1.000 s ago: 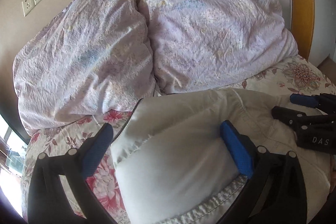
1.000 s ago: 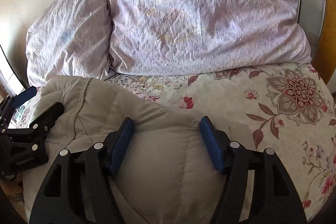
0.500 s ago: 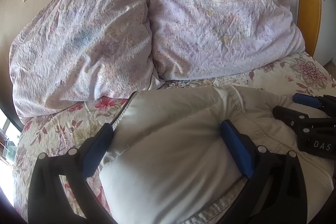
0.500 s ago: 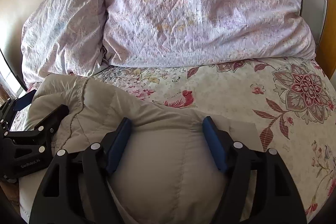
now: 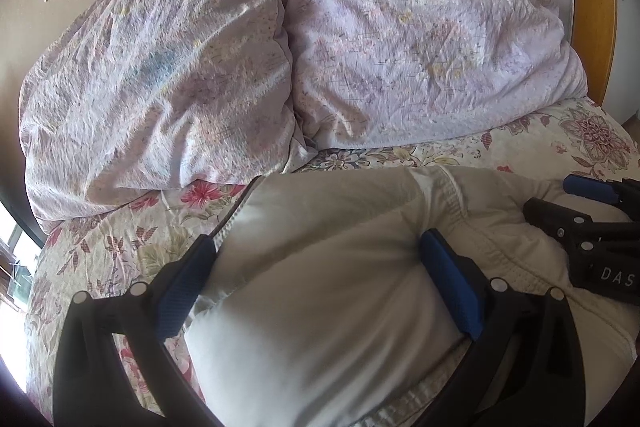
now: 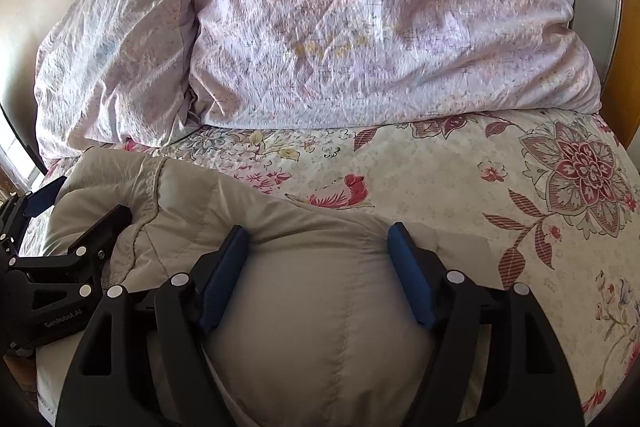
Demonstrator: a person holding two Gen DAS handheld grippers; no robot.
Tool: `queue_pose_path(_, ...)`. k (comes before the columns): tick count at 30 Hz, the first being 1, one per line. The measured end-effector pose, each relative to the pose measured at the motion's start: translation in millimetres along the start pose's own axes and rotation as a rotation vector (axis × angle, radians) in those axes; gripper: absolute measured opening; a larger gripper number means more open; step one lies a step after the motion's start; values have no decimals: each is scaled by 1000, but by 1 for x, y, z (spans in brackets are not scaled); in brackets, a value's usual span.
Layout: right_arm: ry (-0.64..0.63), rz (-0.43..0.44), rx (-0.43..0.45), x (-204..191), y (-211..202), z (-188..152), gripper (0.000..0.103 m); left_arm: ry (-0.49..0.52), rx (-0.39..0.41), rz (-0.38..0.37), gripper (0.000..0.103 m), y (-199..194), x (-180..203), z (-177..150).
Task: Fold large clothes
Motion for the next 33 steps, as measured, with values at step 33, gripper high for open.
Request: queue_pose_path(33, 162, 162, -67, 38, -103, -40, 102, -214, -55, -347, 101, -82, -18, -46)
Point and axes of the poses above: each gripper's, at about its wrist camera, not at the fingertips, and y roughly the way its jaws point, x to its right, z to its top, the point moved 10 cm from there along y, roughly the way its jaws point, and after that the axes turned 5 degrees about y, right-handed, at the moved point
